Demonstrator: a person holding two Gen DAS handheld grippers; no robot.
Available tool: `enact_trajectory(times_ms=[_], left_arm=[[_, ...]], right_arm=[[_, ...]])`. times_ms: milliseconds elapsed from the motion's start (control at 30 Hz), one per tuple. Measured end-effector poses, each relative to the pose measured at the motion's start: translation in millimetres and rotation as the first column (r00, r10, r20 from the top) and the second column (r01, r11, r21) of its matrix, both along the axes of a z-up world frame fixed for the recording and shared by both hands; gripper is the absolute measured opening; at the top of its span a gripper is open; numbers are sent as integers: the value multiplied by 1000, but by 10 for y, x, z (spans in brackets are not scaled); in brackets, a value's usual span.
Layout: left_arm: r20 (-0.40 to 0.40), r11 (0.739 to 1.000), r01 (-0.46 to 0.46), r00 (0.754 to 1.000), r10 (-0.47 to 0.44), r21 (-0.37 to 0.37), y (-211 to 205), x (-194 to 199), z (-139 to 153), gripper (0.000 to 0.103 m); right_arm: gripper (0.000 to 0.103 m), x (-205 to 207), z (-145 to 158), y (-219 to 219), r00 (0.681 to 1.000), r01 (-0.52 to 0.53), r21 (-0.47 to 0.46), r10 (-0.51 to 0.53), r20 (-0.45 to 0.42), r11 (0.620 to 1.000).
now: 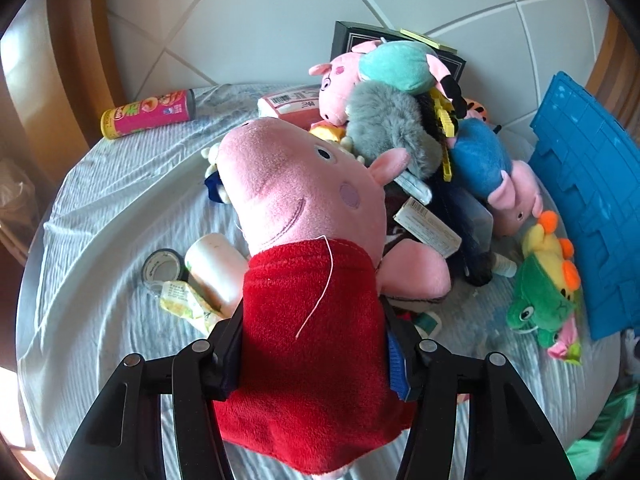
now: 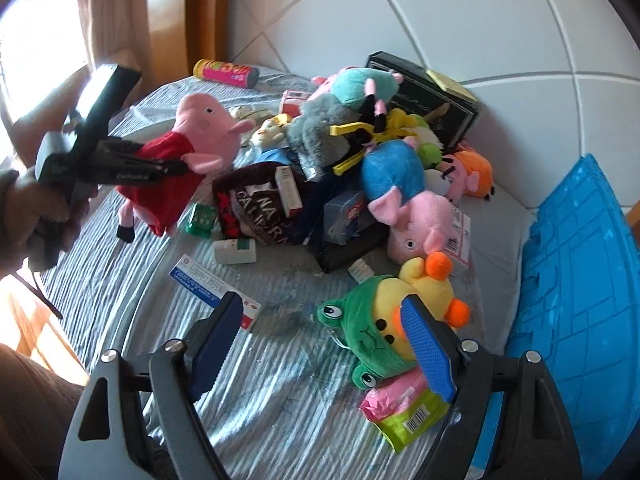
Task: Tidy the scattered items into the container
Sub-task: 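Grasp the pink pig plush in the red dress with the left gripper, then grasp the white-blue medicine box with the right gripper while the left holds the pig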
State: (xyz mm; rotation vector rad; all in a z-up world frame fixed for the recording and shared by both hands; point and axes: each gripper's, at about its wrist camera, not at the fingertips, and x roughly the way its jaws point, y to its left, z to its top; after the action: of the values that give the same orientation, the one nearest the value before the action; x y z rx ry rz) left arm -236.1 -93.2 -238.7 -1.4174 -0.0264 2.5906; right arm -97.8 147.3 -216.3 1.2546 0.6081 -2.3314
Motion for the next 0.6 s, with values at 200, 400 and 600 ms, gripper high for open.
enact_trajectory(times_ms=[200,400,600], left_arm=[[-16,997,-71,997,72,9,-270,311,187,55],[-30,988,-152,988,152,16,-535,694,367,55],[-30,978,-209,977,210,16,-717,919,415,55]], right_arm=[[81,13,-714,-591,933,-346,0,345,103,938],[81,-166,-1408,-974,854,-494,36,476,211,869],[66,-297,-1671,-1074,822,-525,44,492,287,850]])
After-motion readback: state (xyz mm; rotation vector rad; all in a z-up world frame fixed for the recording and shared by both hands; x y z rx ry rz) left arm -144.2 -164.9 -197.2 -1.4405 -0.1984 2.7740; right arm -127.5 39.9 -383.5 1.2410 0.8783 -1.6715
